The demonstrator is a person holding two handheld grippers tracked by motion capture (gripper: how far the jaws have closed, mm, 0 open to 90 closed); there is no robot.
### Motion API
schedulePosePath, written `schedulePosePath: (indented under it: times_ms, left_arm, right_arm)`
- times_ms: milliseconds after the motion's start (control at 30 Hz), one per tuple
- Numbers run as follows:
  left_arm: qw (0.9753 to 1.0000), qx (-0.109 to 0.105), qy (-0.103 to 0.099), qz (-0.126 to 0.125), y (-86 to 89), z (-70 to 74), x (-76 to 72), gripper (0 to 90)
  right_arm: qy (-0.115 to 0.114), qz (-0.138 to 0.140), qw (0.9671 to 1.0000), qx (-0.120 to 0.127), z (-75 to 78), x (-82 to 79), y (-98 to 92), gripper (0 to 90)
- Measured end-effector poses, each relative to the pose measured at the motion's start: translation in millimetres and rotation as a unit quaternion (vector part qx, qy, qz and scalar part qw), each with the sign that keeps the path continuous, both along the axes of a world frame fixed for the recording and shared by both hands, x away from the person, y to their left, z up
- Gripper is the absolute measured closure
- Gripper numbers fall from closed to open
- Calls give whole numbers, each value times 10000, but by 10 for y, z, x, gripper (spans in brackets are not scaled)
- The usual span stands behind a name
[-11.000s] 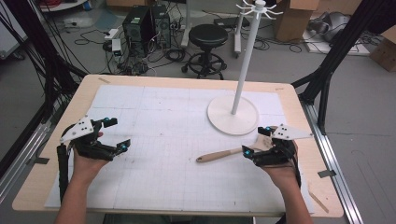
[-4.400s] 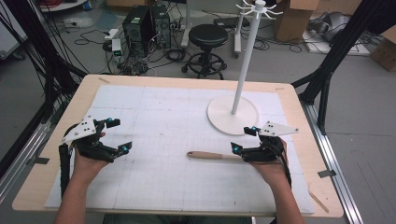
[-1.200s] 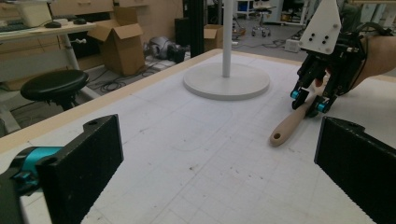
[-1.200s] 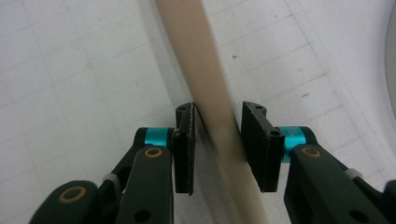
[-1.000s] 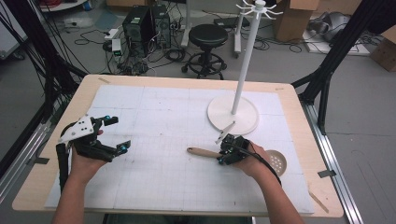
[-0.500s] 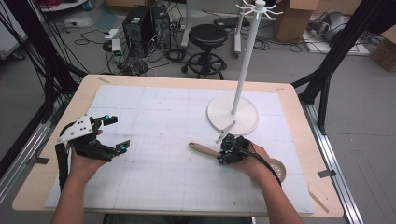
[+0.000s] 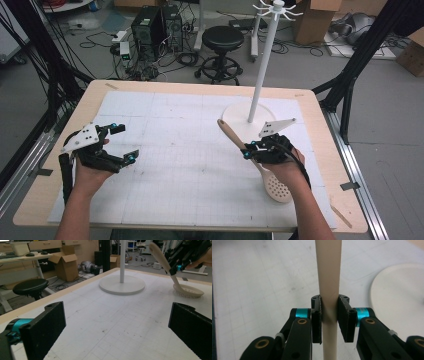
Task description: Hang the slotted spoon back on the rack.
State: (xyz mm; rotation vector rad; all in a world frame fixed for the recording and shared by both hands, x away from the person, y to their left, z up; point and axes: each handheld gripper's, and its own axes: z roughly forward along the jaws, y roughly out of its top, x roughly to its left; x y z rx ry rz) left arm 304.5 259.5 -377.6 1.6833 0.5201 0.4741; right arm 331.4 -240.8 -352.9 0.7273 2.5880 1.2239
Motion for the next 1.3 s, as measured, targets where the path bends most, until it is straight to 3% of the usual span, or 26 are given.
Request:
schedulePosePath:
  times_ms: [167,367,600,1100,1300]
  left_arm:
    - [10000,17,-3,-15,-3,1,-1,17]
    - [10000,-24,17,1,-1,-3,4,17]
    - [10000,-17,12,1,3,2,-2,17]
    - [10000,-51,-10,-2,20,7,1,16]
    - [10000,-3,31,3,14,-2,4,17]
  right_arm:
    - [-164,-54,9993,341,106,-32,-112,755]
    - [-285,-144,9981,522,214,-41,-203,755]
    - [-380,-184,9973,597,332,-2,-227,755]
    - [-661,-365,9915,1061,697,61,-445,755]
    - [-748,-423,9907,1051,809,90,-497,754]
